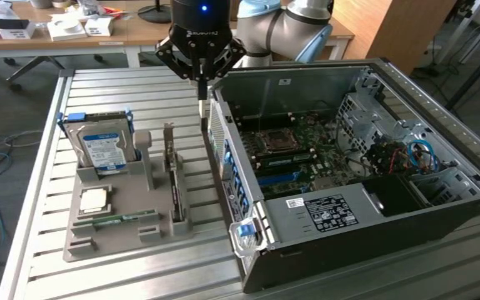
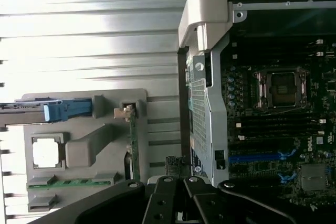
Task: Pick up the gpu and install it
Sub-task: 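Reach for the gpu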
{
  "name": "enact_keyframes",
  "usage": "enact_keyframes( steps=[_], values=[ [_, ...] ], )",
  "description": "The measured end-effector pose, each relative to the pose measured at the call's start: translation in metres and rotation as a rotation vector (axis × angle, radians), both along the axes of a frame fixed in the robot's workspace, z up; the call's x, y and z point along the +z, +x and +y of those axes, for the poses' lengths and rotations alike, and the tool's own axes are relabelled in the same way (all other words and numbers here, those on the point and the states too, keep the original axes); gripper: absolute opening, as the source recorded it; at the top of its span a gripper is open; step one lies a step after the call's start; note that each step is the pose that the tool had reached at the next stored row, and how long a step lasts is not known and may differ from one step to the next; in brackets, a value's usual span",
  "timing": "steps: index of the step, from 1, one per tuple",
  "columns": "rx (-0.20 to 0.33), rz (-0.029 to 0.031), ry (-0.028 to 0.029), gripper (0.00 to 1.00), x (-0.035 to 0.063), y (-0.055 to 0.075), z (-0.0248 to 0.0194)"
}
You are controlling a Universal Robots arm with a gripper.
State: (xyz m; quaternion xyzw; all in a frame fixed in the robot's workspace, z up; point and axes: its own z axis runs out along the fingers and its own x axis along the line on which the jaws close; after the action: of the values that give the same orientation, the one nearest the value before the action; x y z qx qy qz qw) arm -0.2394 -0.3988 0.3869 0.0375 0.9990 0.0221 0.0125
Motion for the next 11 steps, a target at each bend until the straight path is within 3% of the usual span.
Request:
enact_keyframes(
  steps=[11],
  values=[
    [0.000,0.0000,0.0000,0.11,-0.0007,-0.016,0.0000]
  ],
)
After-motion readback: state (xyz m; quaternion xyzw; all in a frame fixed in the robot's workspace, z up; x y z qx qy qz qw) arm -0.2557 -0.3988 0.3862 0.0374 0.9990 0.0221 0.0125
